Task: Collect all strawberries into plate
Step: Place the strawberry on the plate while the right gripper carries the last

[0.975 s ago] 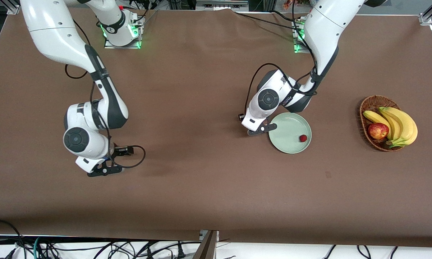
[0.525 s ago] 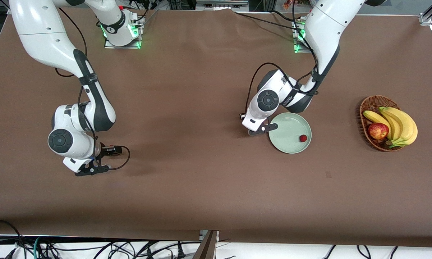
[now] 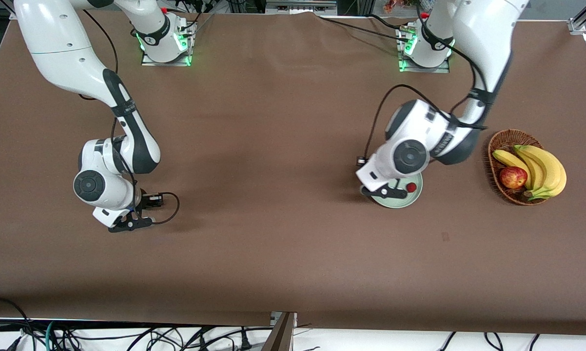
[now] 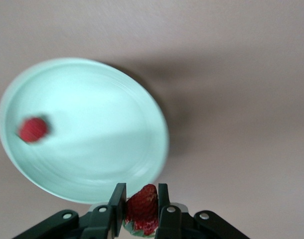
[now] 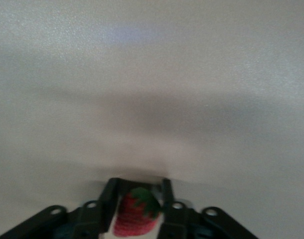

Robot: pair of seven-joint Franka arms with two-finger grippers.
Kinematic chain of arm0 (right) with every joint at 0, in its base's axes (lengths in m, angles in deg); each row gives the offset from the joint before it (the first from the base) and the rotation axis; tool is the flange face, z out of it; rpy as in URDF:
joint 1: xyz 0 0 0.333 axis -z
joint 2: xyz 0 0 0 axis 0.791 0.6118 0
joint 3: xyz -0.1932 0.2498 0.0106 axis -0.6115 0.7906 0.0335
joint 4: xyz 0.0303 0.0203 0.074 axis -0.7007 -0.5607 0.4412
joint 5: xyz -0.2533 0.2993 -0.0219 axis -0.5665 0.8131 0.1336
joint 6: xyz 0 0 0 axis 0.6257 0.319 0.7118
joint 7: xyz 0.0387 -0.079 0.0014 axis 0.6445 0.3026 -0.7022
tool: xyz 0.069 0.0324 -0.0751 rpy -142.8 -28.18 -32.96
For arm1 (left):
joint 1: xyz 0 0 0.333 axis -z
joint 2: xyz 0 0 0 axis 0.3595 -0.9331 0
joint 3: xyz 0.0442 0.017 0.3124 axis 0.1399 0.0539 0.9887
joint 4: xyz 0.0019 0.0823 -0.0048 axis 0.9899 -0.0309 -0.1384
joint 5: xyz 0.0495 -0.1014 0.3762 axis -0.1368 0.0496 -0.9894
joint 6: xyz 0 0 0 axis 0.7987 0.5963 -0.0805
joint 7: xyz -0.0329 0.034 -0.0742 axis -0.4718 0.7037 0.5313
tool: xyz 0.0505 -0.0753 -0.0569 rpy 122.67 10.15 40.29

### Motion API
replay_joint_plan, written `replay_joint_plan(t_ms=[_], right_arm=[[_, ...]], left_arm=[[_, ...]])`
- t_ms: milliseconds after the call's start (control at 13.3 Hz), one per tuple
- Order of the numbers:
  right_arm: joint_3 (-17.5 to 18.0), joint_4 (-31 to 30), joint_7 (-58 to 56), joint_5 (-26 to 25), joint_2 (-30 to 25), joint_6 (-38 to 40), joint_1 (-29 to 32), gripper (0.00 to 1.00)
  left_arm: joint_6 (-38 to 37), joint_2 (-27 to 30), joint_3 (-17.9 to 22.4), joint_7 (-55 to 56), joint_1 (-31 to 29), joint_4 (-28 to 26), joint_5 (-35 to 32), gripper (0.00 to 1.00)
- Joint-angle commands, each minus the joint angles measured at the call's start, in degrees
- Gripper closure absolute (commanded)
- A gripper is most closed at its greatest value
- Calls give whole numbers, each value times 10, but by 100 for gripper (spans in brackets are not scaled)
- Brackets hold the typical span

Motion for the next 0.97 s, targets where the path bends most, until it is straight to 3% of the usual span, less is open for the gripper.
replay_joint_plan(t_ms=[0,75,225,375,450,525,675,900], right_arm=[[8,-17,-15,8,-21,12,11,89],[8,-17,-15,11,-26,22,10,94],[19,-8,-9,25,-35,44,8,95],[37,9,-1,41,-39,50,5,95],[55,25,20,60,-39,50,2,95],[75,37,53,75,-34,49,-6,95],[97,80,155,86,-7,47,-42,95],[100,143,308,88,22,28,-136,95]], left_arm=[[-6,-13,-5,-189,-51,6,-10,100],[-1,-23,-5,-224,-62,6,-10,100],[25,-31,-5,-256,-67,1,-10,100],[32,-38,-5,-257,-66,1,-10,90],[31,-38,-6,-254,-67,0,-3,36],[28,-37,-5,-257,-68,0,-2,0],[20,-29,-7,-253,-69,1,-1,0],[-14,-12,-9,-249,-78,8,0,0]])
